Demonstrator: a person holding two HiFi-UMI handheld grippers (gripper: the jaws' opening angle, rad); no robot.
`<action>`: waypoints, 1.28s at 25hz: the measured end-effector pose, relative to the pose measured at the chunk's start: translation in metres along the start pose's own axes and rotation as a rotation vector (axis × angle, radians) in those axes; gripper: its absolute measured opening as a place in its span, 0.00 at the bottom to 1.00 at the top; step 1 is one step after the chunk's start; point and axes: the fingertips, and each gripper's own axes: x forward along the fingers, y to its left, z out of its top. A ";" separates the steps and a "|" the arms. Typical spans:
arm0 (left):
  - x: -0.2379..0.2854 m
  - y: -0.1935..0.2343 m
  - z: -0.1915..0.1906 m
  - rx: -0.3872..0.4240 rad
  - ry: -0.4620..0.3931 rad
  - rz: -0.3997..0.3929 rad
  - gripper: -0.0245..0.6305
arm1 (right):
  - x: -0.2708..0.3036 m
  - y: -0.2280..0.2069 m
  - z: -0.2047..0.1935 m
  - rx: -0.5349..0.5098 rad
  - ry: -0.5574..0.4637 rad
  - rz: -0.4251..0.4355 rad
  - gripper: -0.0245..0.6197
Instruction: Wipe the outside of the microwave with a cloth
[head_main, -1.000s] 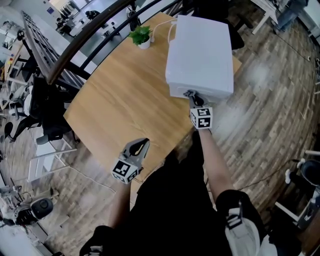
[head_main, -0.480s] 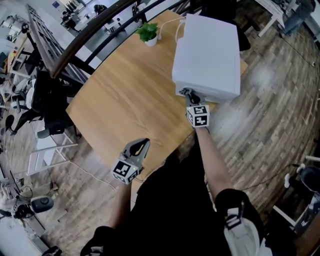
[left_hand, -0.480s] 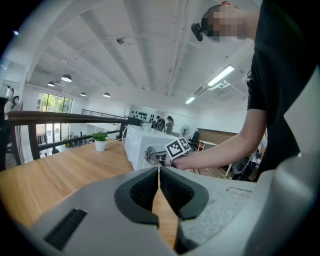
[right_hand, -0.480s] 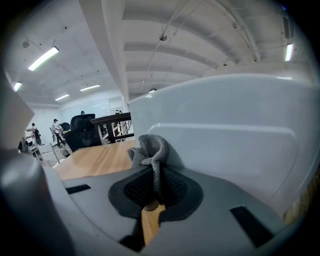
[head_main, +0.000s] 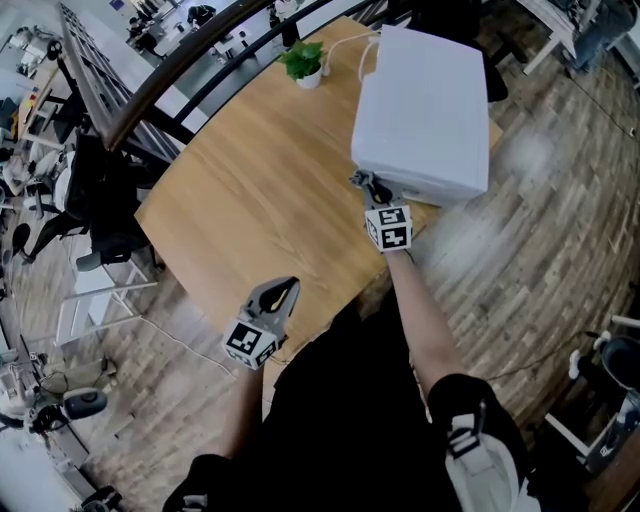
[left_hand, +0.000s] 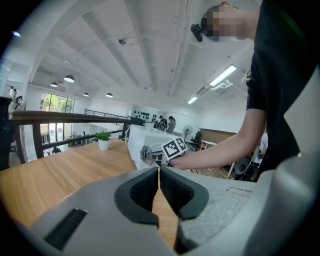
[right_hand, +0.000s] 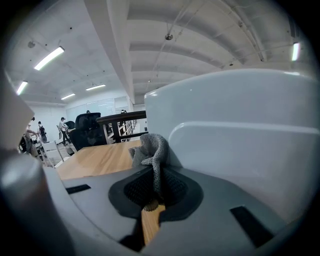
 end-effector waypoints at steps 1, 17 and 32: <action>-0.001 0.001 -0.002 -0.002 0.001 0.003 0.05 | 0.002 0.001 0.000 0.001 -0.005 0.002 0.06; -0.018 0.019 -0.020 -0.025 0.042 0.046 0.05 | 0.031 0.014 -0.021 0.046 0.020 0.007 0.06; -0.006 0.017 -0.025 -0.029 0.076 0.020 0.05 | 0.041 0.004 -0.049 0.065 0.056 -0.017 0.06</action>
